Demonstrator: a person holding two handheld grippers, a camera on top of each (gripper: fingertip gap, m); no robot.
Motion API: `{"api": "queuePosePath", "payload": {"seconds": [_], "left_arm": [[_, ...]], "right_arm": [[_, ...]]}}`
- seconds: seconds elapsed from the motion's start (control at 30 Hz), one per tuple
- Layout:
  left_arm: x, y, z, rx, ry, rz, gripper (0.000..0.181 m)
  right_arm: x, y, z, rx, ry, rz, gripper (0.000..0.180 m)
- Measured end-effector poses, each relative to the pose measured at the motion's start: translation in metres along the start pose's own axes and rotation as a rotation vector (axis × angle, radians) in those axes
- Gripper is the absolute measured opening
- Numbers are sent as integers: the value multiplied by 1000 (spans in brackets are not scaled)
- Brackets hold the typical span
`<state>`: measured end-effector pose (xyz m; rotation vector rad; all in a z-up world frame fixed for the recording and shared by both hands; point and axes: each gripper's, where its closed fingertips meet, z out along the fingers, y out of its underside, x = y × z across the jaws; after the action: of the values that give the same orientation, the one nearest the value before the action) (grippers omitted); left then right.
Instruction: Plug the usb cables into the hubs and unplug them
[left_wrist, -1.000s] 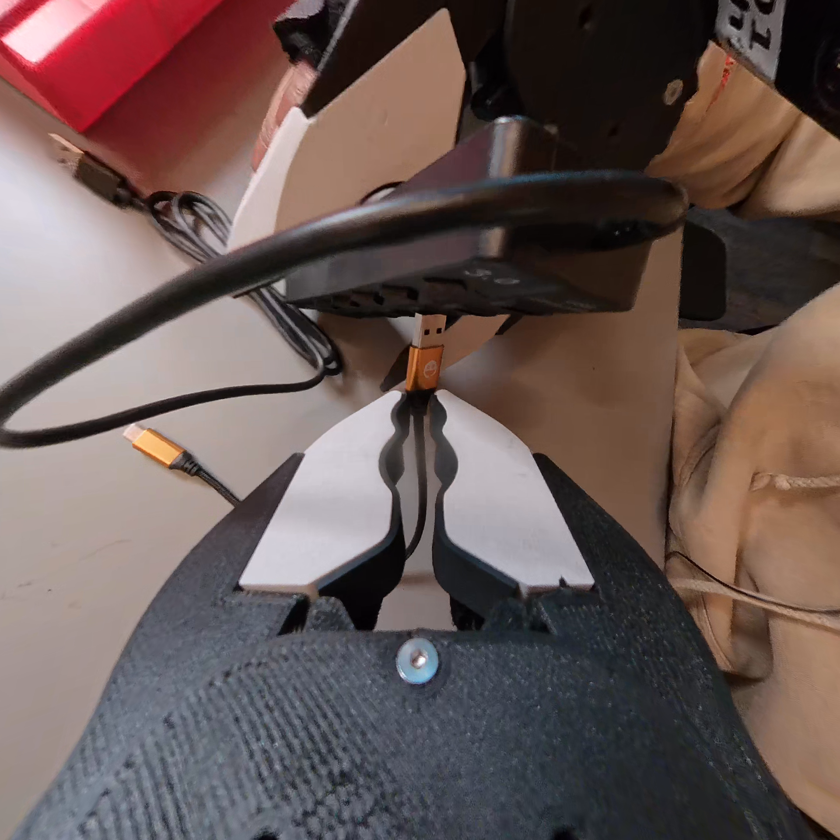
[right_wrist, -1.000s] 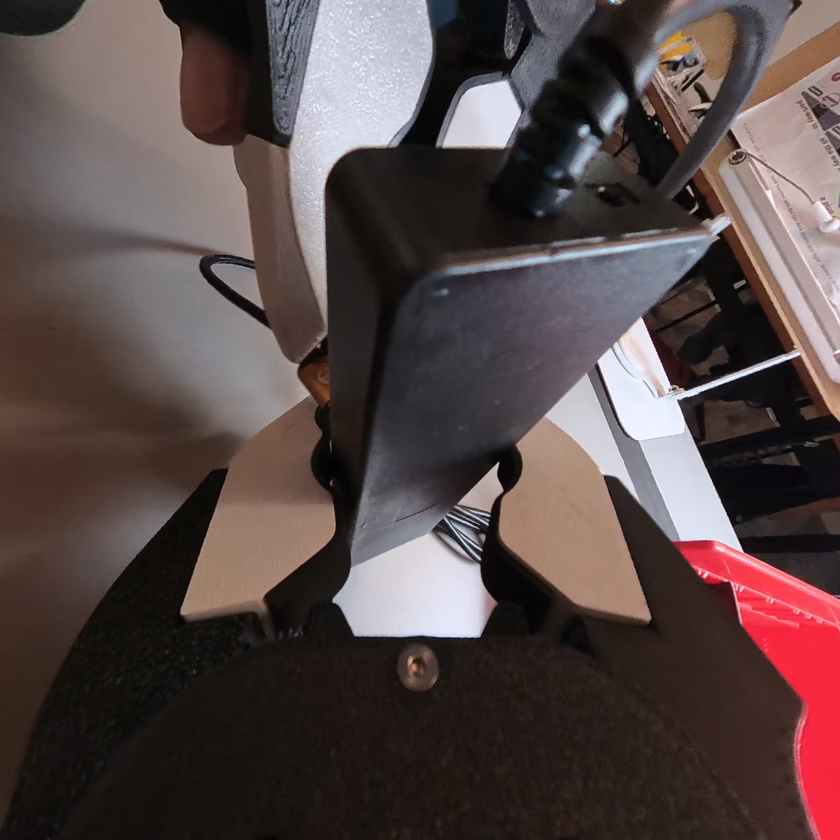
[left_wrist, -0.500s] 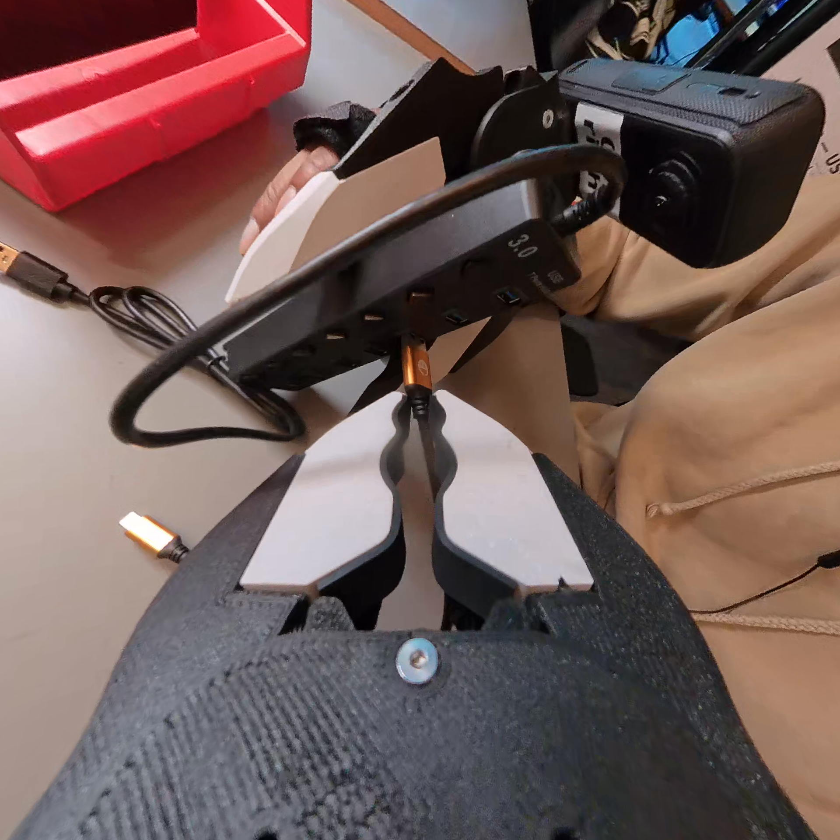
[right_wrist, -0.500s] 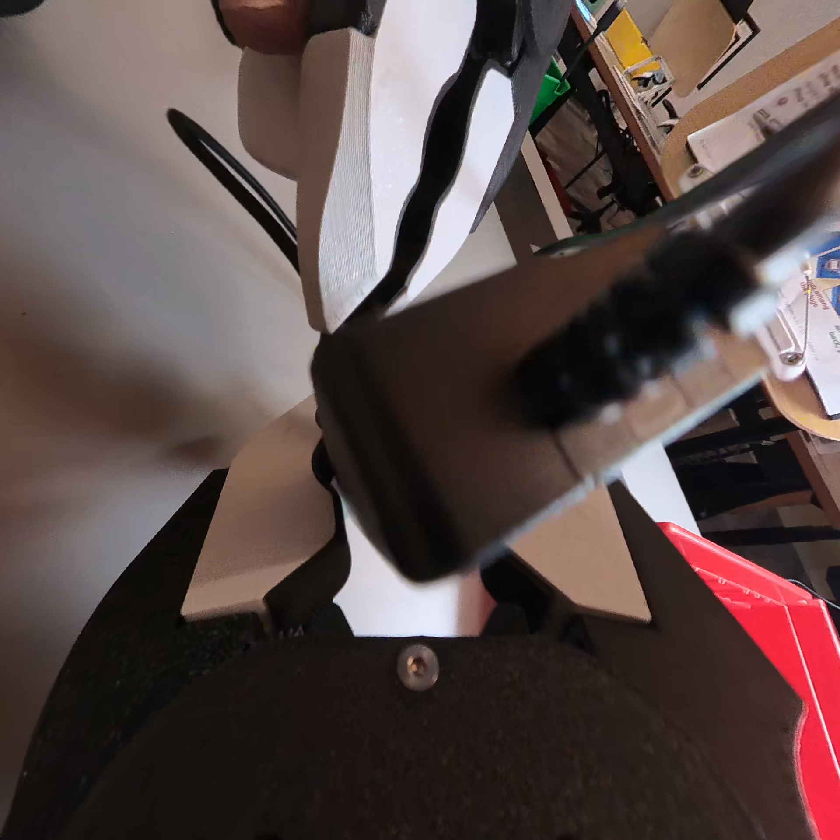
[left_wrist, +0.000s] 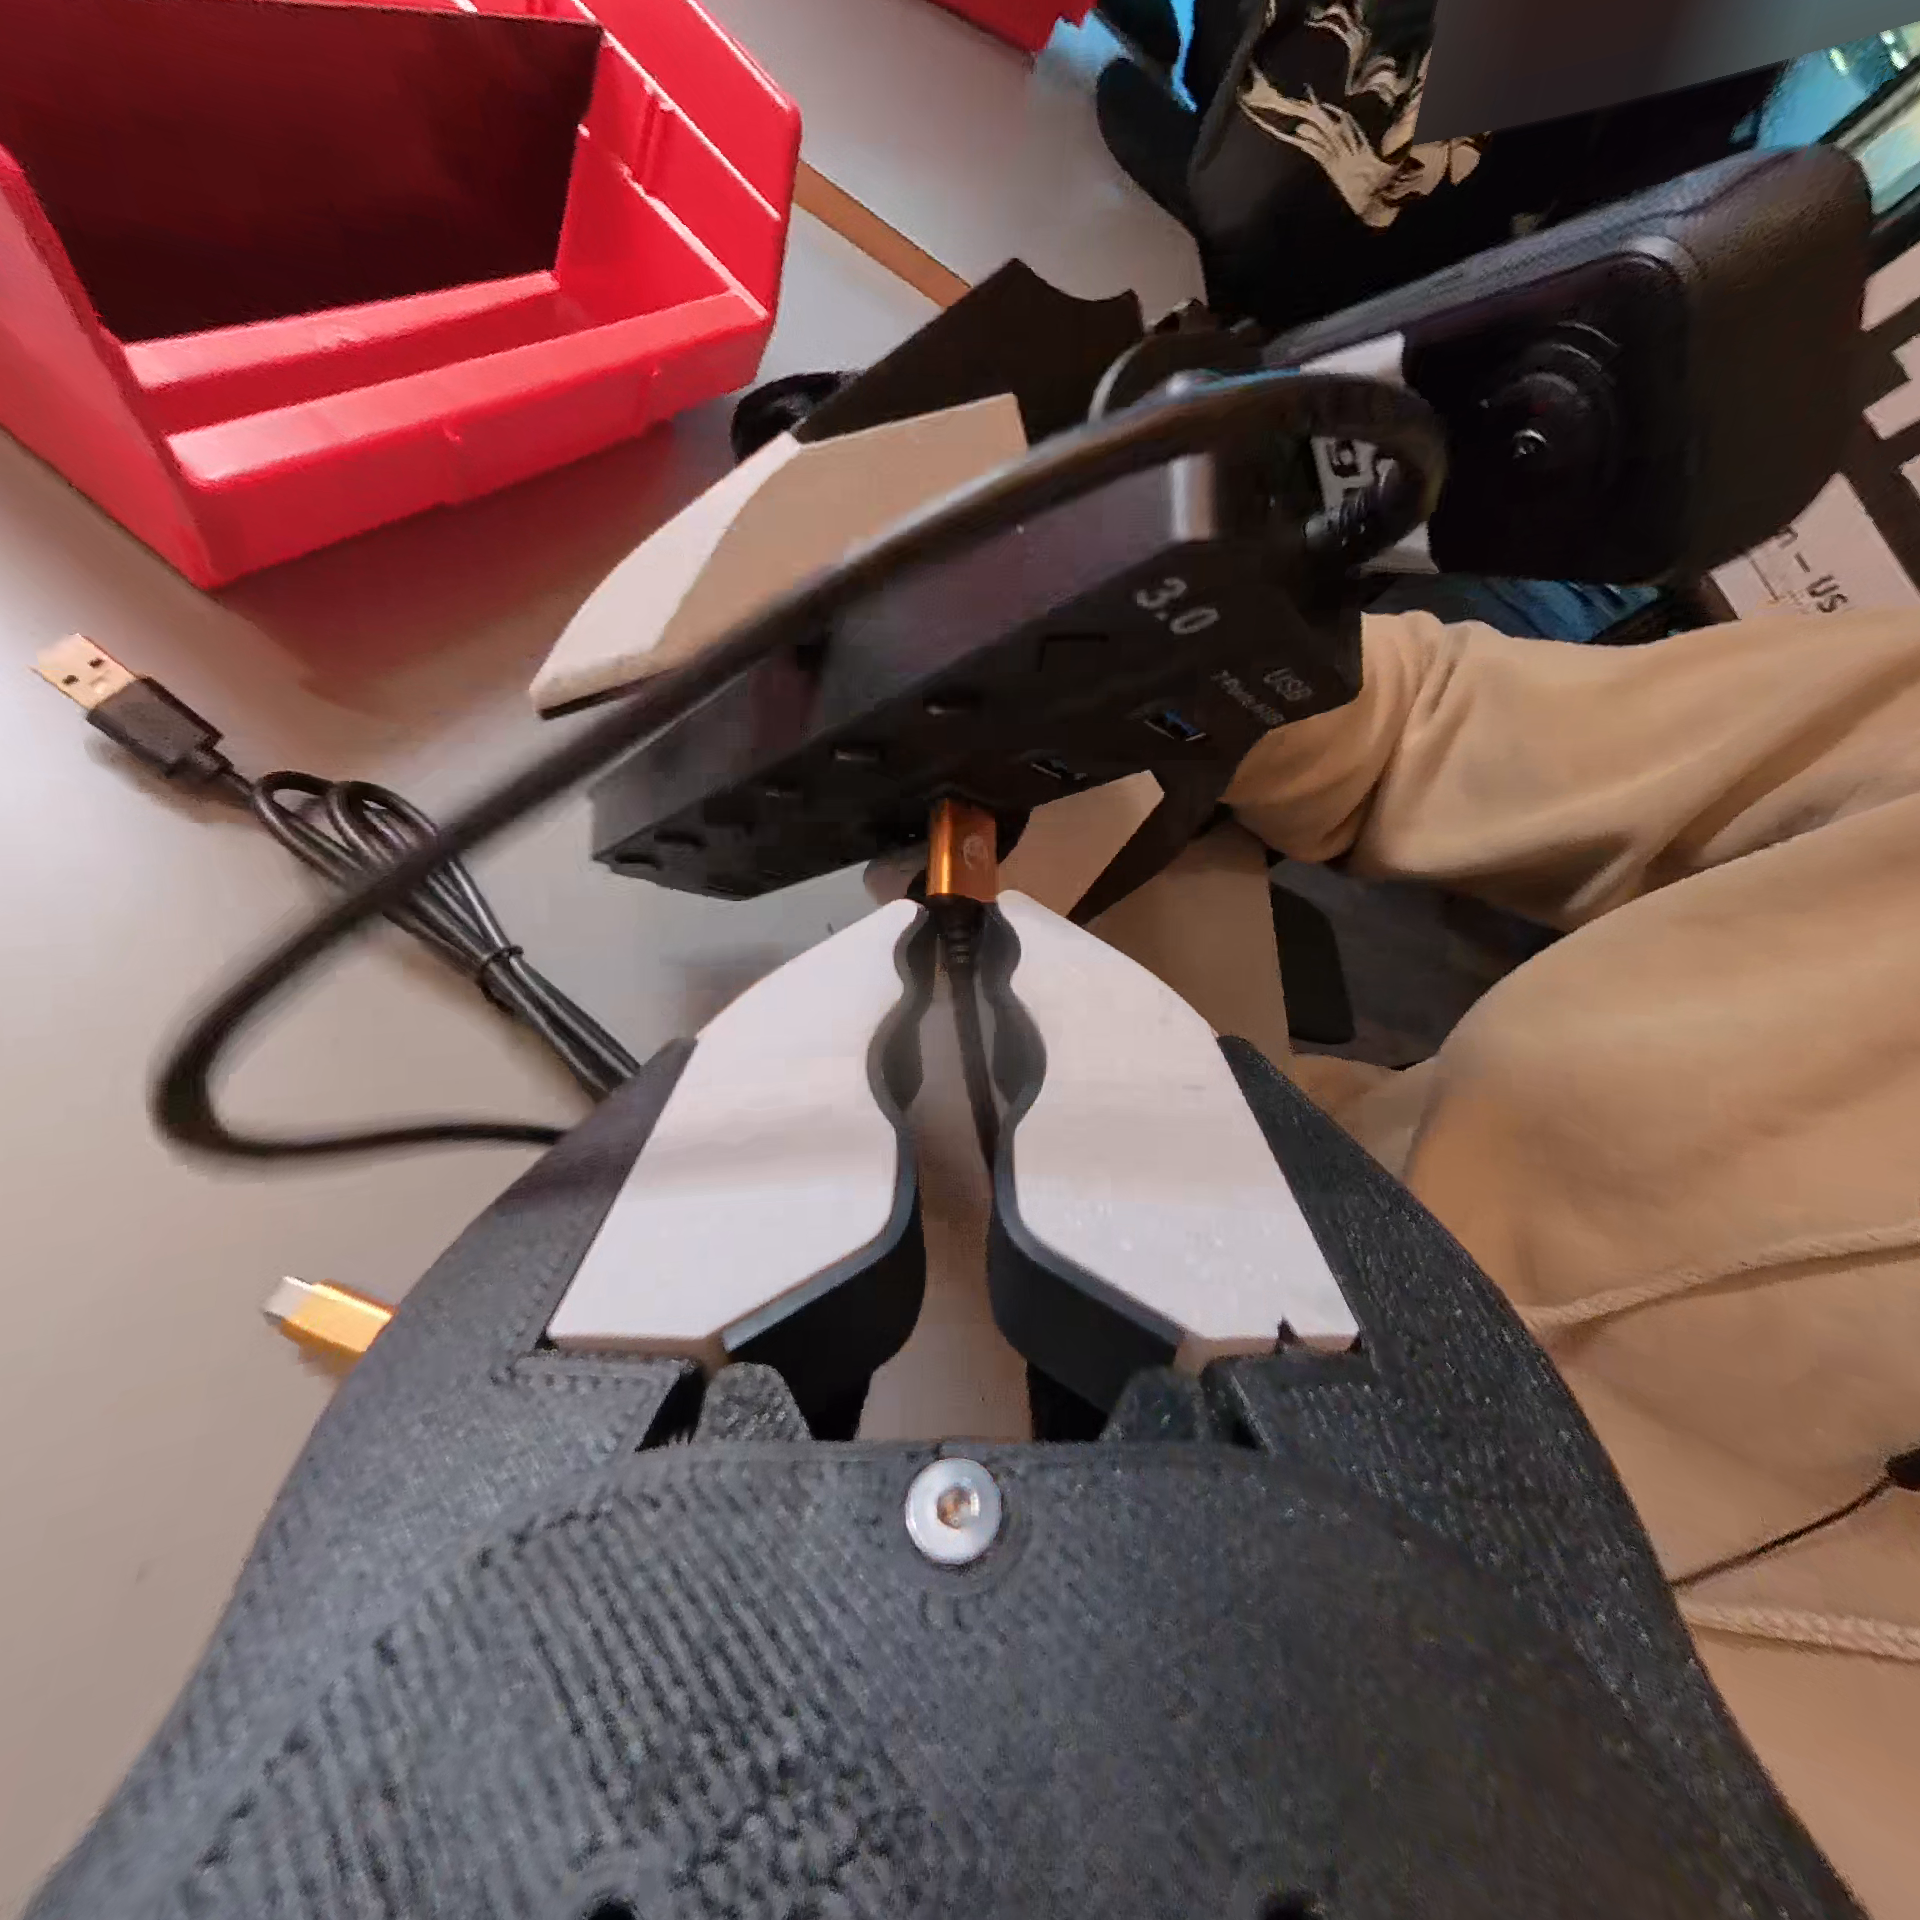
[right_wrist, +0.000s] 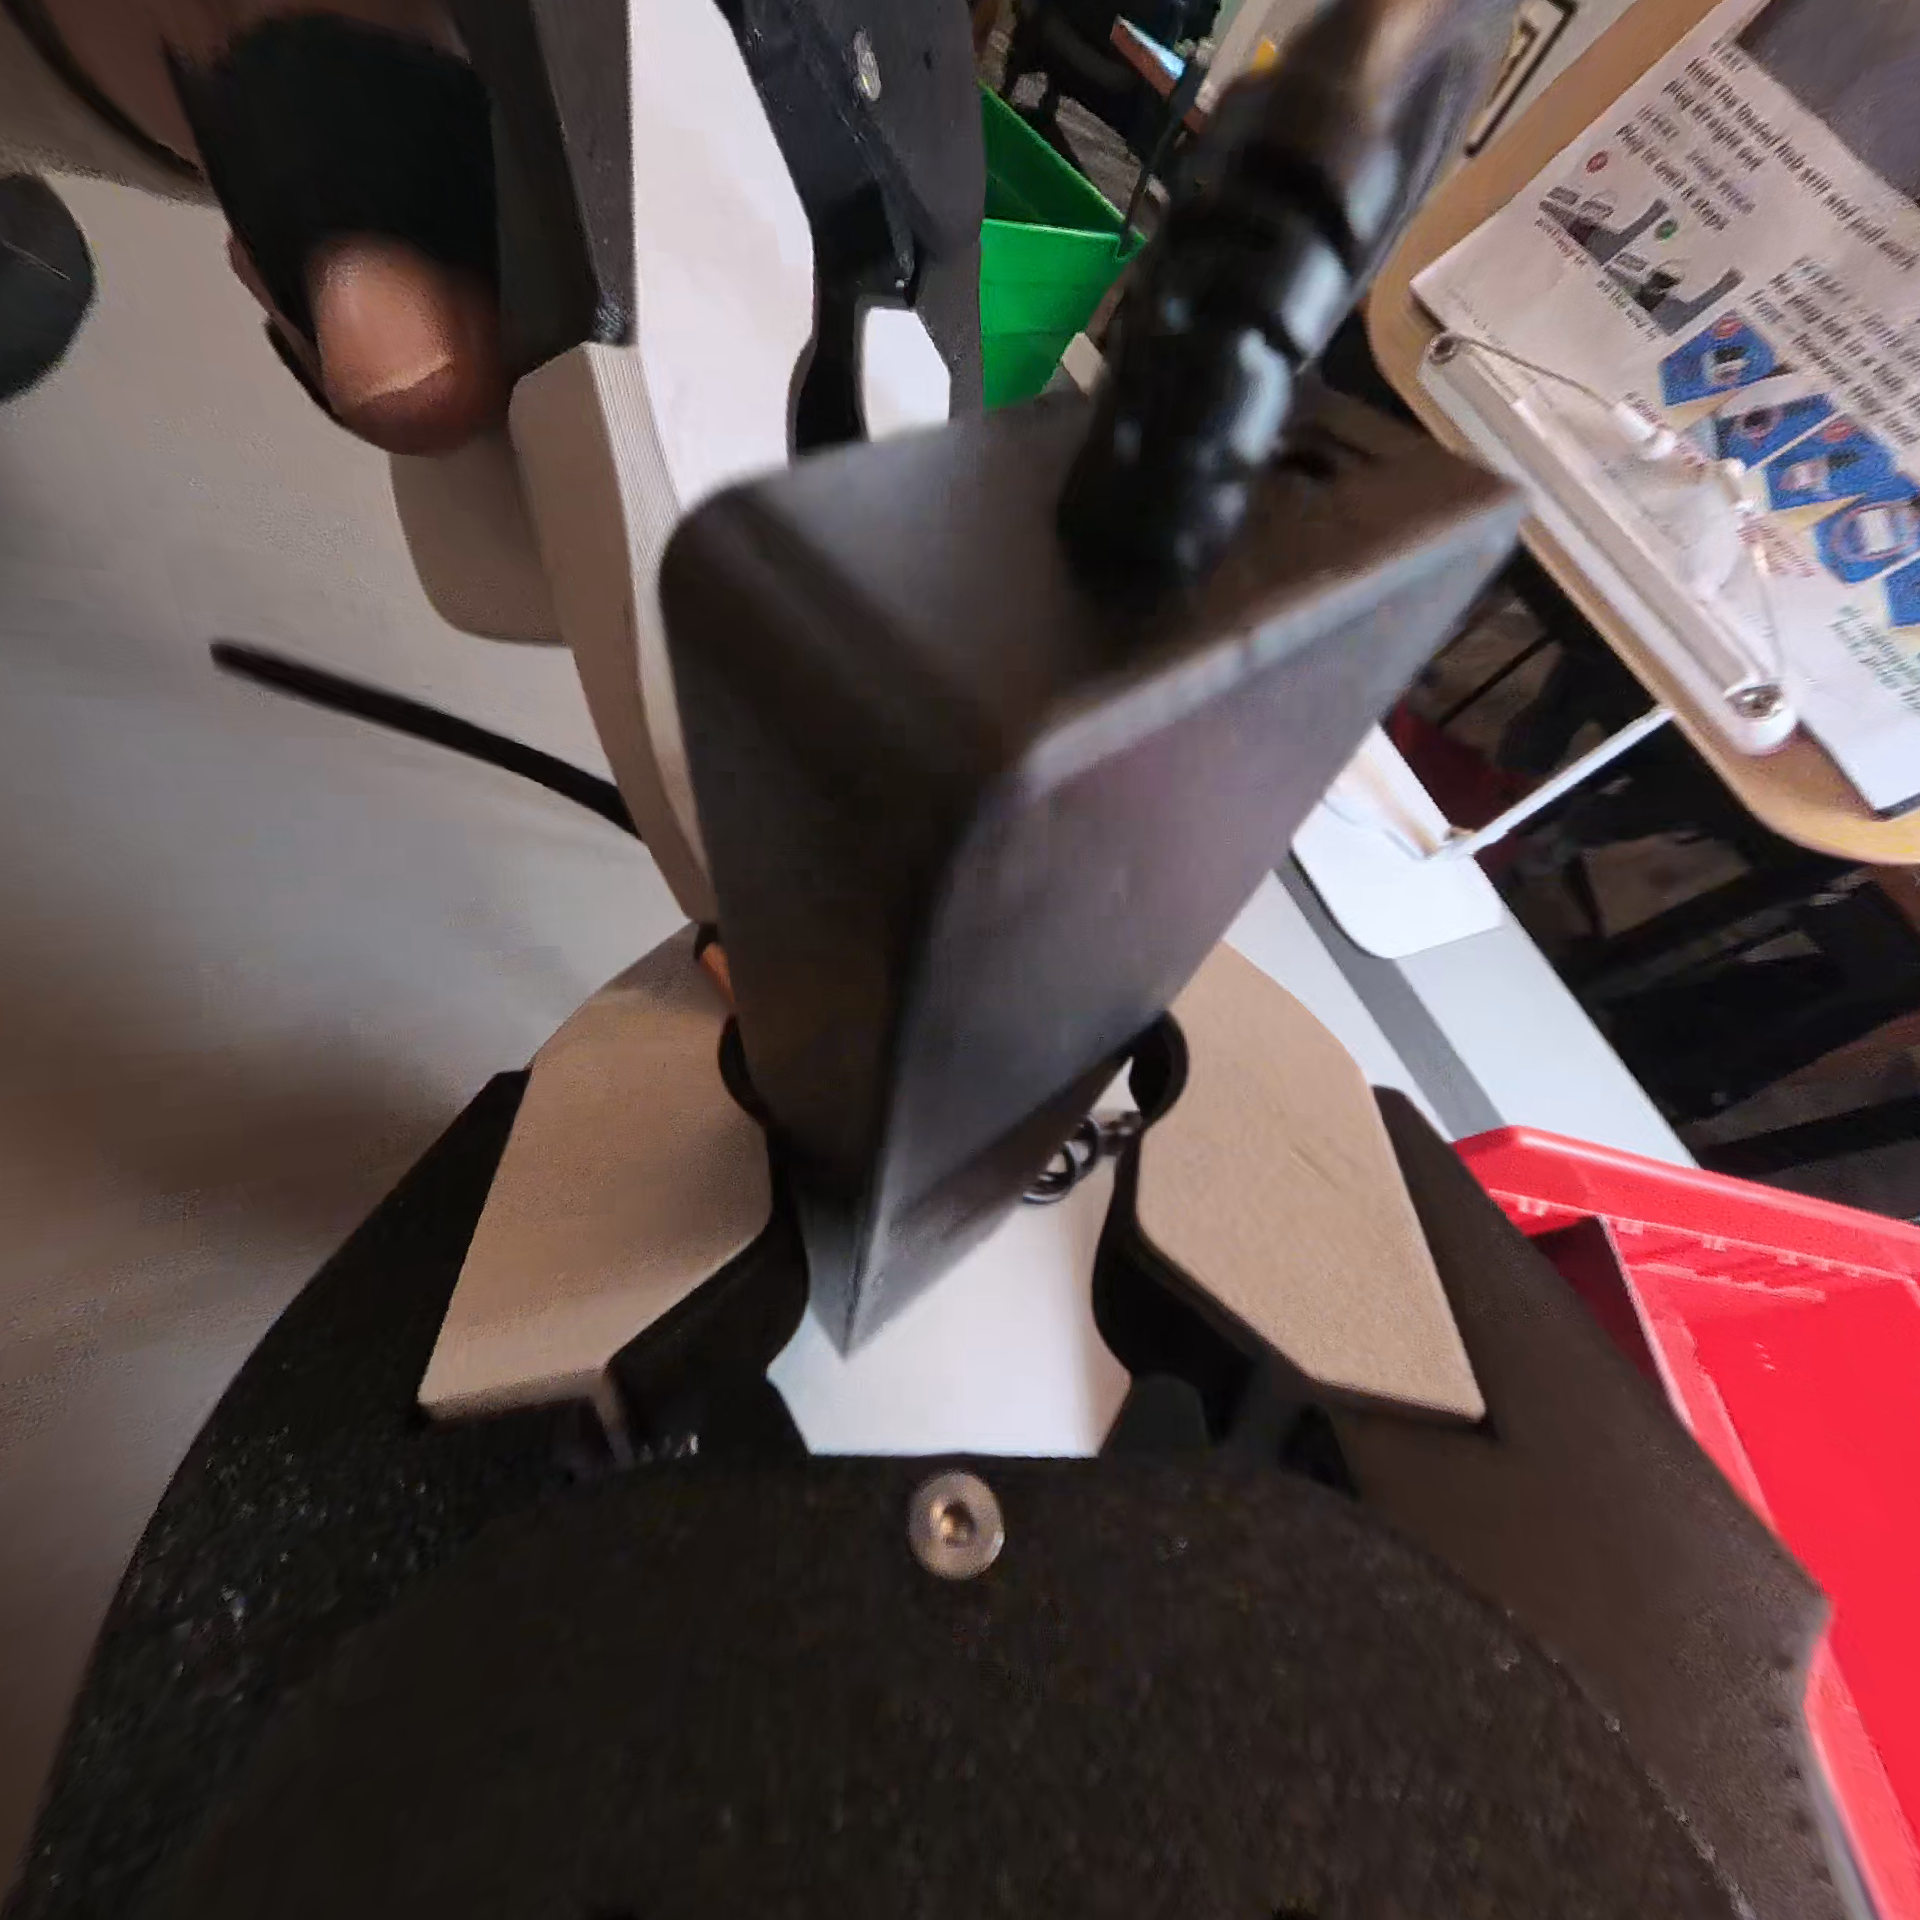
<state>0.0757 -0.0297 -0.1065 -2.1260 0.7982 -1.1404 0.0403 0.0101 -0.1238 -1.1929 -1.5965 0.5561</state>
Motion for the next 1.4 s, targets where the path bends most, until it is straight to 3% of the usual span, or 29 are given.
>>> {"api": "queuePosePath", "payload": {"seconds": [0.23, 0.43, 0.57, 0.7, 0.83, 1.03, 1.1, 1.17, 1.4], "left_arm": [[5, -9, -1, 85, 95, -43, 8], [10, -9, -7, 104, 197, -79, 7], [8, -10, -13, 127, 224, -100, 0], [14, -7, -13, 96, 206, -17, 0], [23, -3, -24, 47, 147, 170, 22], [11, 10, -13, -79, -85, 372, 37], [9, 10, -8, -75, -104, 406, 29], [11, 14, -7, -93, -81, 420, 6], [5, 9, -14, -51, -64, 356, 2]], "right_arm": [[1, -6, -5, 63, -35, 38, 69], [-12, -16, -11, 196, -232, 220, 68], [-26, -18, -16, 218, -350, 235, 68], [-34, -24, -15, 222, -355, 197, 68], [-18, -30, -22, 294, -308, 248, 68], [3, -41, -33, 430, -293, 406, 69], [1, -40, -30, 412, -291, 398, 69], [-4, -37, -27, 383, -286, 365, 69], [-9, -30, -21, 334, -347, 428, 68]]}}
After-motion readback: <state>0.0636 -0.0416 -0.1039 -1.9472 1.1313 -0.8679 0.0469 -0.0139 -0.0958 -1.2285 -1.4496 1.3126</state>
